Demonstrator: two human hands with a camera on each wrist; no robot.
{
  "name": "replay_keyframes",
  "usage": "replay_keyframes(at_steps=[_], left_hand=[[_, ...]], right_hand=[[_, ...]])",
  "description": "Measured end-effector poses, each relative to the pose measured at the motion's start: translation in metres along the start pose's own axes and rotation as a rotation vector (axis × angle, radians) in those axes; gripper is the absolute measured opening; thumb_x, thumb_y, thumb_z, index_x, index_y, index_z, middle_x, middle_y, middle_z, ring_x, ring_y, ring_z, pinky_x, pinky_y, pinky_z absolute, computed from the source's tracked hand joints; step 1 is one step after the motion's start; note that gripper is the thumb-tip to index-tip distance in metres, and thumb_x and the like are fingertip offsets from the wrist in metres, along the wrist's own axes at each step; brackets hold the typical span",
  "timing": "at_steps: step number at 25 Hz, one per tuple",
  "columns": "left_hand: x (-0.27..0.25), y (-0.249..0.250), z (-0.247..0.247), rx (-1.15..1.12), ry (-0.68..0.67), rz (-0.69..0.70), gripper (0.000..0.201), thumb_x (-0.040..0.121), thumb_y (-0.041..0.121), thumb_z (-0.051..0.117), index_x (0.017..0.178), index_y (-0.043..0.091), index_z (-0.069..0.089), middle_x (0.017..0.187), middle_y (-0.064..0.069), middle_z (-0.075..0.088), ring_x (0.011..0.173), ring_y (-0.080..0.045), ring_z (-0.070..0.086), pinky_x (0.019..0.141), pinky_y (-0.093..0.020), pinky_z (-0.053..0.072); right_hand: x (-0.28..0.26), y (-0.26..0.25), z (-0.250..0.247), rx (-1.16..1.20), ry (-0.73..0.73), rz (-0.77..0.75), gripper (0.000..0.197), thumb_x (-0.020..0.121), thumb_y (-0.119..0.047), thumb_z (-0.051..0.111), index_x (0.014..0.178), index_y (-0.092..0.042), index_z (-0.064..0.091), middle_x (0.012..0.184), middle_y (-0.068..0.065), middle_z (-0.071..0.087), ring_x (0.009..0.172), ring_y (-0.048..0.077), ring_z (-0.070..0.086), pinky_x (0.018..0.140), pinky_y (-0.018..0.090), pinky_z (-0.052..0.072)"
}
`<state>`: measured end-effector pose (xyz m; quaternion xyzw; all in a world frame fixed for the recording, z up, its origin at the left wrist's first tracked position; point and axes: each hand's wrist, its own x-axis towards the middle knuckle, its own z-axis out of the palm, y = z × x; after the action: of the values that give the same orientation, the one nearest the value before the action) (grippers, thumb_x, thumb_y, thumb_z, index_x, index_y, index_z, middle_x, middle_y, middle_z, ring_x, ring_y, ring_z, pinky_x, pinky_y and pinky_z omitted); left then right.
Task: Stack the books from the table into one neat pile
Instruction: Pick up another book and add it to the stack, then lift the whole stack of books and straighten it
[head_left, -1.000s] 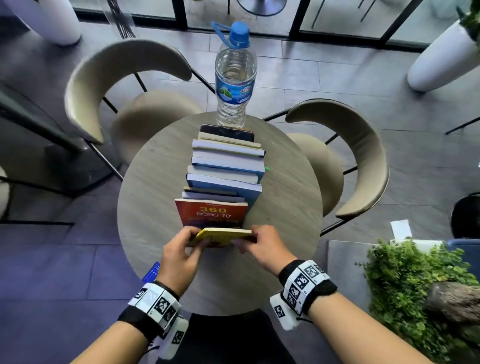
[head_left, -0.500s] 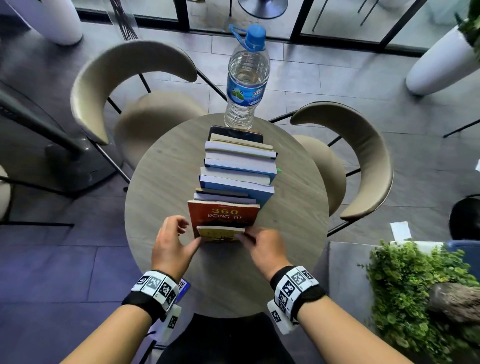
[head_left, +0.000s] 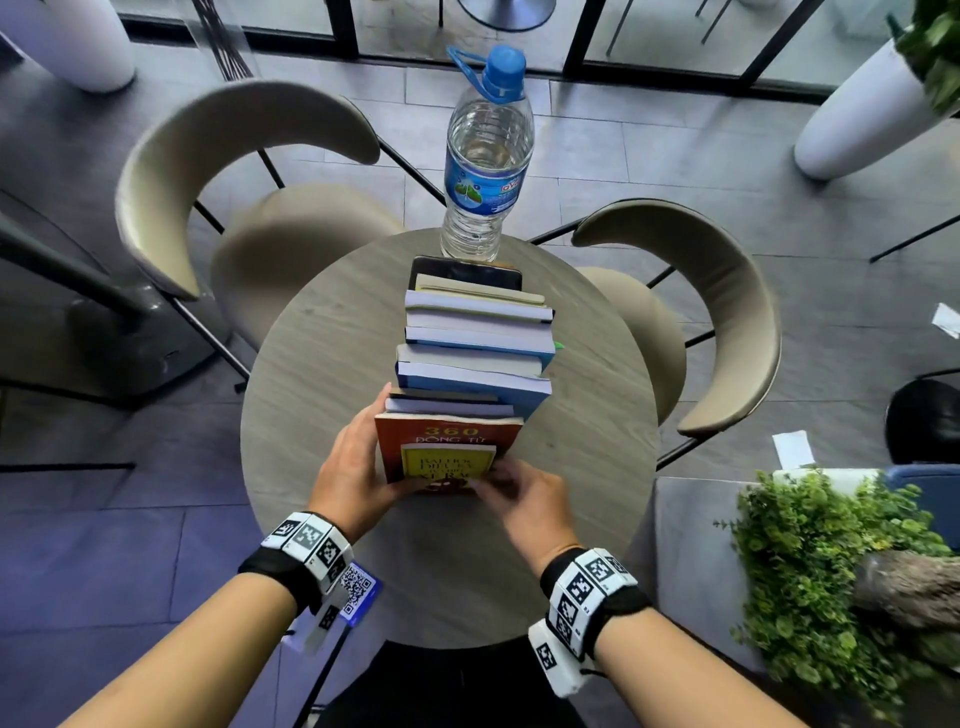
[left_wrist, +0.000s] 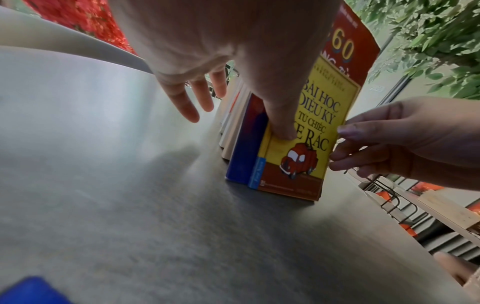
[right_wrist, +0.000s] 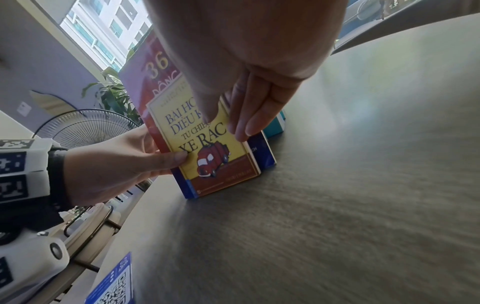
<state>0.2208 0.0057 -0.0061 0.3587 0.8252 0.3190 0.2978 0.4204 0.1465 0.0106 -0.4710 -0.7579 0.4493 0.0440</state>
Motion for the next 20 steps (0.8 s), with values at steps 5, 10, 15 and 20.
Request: replay_keyframes(at_steps=[5,10,15,20], left_hand=[[0.011,-0.011,-0.004,-0.031,-0.112,0.015,0.125,0.059,0.059,0.09,0.159,0.037,0.018,0.153,0.019,0.041,0.14,-0.008,0.042,0.111,-0.044,0.046],[0.029,-0.014,-0.015,-0.066,-0.192,0.116,0.148,0.057,0.058,0.093,0.16,0.034,-0.01,0.164,0.011,0.028,0.149,-0.012,0.031,0.119,-0.048,0.035],[0.047,-0.01,-0.031,-0.061,-0.276,0.28,0.155,0.059,0.053,0.092,0.156,0.028,-0.027,0.171,-0.001,0.002,0.156,-0.015,0.01,0.124,-0.052,0.022],[0.072,0.001,-0.036,-0.244,-0.403,0.276,0.157,0.053,0.038,0.101,0.16,0.013,-0.01,0.168,-0.001,0.016,0.155,-0.016,0.02,0.124,-0.053,0.026]], right_hand=[[0.006,0.011,-0.005,0.003,0.034,0.111,0.042,0.068,-0.046,0.09,0.097,-0.025,0.069,0.087,-0.011,0.073,0.078,0.006,0.069,0.076,0.031,0.059],[0.044,0.024,-0.029,0.095,-0.151,0.087,0.131,0.05,-0.045,0.099,0.154,-0.034,0.02,0.15,-0.007,0.041,0.133,0.01,0.046,0.11,0.036,0.043],[0.078,0.02,-0.038,0.176,-0.314,-0.066,0.134,0.044,-0.048,0.1,0.154,-0.027,0.026,0.146,-0.006,0.051,0.137,0.013,0.049,0.113,0.049,0.043],[0.083,0.016,-0.042,0.172,-0.396,-0.153,0.121,0.046,-0.058,0.096,0.147,-0.021,0.04,0.139,-0.007,0.057,0.132,0.008,0.053,0.114,0.043,0.043]])
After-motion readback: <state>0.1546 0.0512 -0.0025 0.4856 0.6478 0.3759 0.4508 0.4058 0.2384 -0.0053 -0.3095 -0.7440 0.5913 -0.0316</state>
